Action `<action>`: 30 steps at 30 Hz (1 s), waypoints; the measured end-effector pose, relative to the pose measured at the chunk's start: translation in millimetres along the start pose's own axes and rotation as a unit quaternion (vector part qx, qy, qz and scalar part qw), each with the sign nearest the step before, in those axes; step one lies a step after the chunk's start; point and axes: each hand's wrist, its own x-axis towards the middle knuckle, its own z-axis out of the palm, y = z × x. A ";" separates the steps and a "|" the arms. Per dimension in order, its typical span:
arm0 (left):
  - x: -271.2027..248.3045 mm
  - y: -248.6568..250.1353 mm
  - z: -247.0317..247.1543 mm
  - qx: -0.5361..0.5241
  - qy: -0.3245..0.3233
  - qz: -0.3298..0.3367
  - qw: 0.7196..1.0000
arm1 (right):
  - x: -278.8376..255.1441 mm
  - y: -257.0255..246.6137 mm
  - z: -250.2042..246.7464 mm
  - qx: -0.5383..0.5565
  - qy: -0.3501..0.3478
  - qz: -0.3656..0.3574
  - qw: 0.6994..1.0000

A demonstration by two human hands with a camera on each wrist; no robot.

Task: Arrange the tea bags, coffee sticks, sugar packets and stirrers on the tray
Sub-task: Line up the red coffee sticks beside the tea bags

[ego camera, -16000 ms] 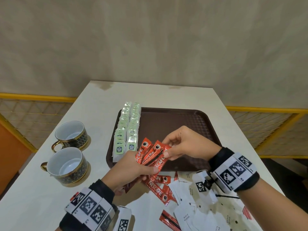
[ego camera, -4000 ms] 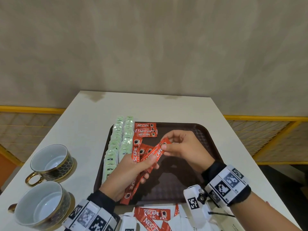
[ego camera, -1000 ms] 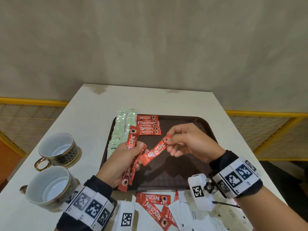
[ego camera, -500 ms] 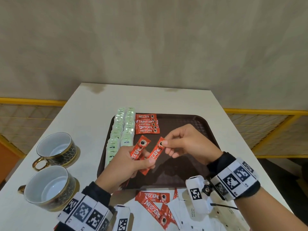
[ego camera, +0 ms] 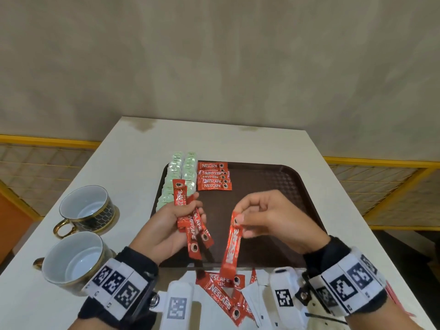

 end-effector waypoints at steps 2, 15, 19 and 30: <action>1.1 -3.9 3.5 -0.008 0.031 0.034 0.999 | -1.1 7.3 13.1 -0.014 -0.027 -0.004 1.000; -3.9 -14.2 2.1 0.136 0.066 0.149 0.977 | -1.9 25.9 20.7 -0.132 0.085 -0.077 0.985; -12.2 -10.4 3.2 0.321 0.045 0.121 0.938 | -6.7 6.4 -5.2 -0.183 0.028 -0.065 0.981; -16.6 -3.2 4.8 0.386 -0.008 0.091 0.918 | -9.3 -42.8 -30.6 -0.449 -0.061 -0.029 0.891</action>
